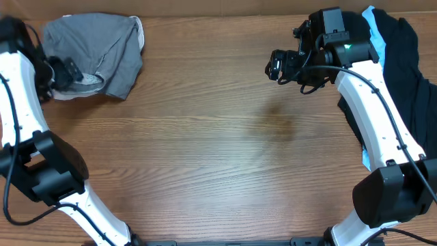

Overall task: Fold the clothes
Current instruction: 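Place the shorts on the beige garment and release the left gripper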

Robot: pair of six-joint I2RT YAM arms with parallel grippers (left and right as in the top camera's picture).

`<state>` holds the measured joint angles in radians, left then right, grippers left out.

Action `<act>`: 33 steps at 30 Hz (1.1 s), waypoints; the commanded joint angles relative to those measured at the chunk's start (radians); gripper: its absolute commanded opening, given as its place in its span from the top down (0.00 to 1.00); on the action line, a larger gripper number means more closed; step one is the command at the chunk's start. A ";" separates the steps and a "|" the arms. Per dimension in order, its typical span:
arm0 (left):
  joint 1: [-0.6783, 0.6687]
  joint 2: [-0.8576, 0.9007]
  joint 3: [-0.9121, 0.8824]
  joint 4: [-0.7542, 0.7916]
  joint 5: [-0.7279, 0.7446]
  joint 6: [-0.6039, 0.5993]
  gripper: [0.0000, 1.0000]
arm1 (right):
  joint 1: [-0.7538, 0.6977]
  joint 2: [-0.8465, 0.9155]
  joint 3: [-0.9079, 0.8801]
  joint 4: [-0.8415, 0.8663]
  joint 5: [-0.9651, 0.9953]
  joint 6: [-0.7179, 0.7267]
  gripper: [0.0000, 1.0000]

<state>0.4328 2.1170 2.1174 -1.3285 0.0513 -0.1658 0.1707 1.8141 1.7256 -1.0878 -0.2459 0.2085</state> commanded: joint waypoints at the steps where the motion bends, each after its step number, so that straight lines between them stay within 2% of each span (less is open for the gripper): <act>1: -0.052 -0.045 0.193 0.022 0.088 0.192 0.02 | -0.003 0.001 -0.004 0.009 0.009 0.001 0.01; 6: -0.115 -0.023 0.204 0.316 -0.086 0.233 0.04 | -0.003 0.002 -0.004 0.019 0.009 0.005 0.01; 9: -0.132 0.040 0.202 0.424 -0.158 0.274 0.04 | -0.003 0.002 -0.004 0.019 0.009 0.005 0.01; 13: -0.125 0.141 0.202 0.461 -0.233 0.264 0.02 | -0.003 0.001 -0.004 0.015 0.009 0.005 0.01; 17: -0.093 0.264 0.202 0.475 -0.241 0.217 0.00 | -0.003 0.001 -0.004 0.017 0.009 0.005 0.01; 22: -0.060 0.423 0.202 0.497 -0.122 0.196 0.00 | -0.003 0.001 -0.004 0.017 0.009 0.005 0.01; 25: -0.059 0.495 0.202 0.497 -0.108 0.196 0.00 | -0.003 0.002 -0.004 0.016 0.009 0.005 0.01; 28: -0.061 0.534 0.202 0.497 -0.113 0.196 0.00 | -0.003 0.001 -0.004 0.010 0.009 0.005 0.01; 33: -0.061 0.505 0.236 0.473 -0.113 0.196 0.00 | -0.003 0.001 0.006 0.013 0.010 -0.001 0.00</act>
<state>0.3775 2.5839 2.3329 -0.8227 -0.0780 0.0437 0.1707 1.8141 1.7256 -1.0782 -0.2462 0.2089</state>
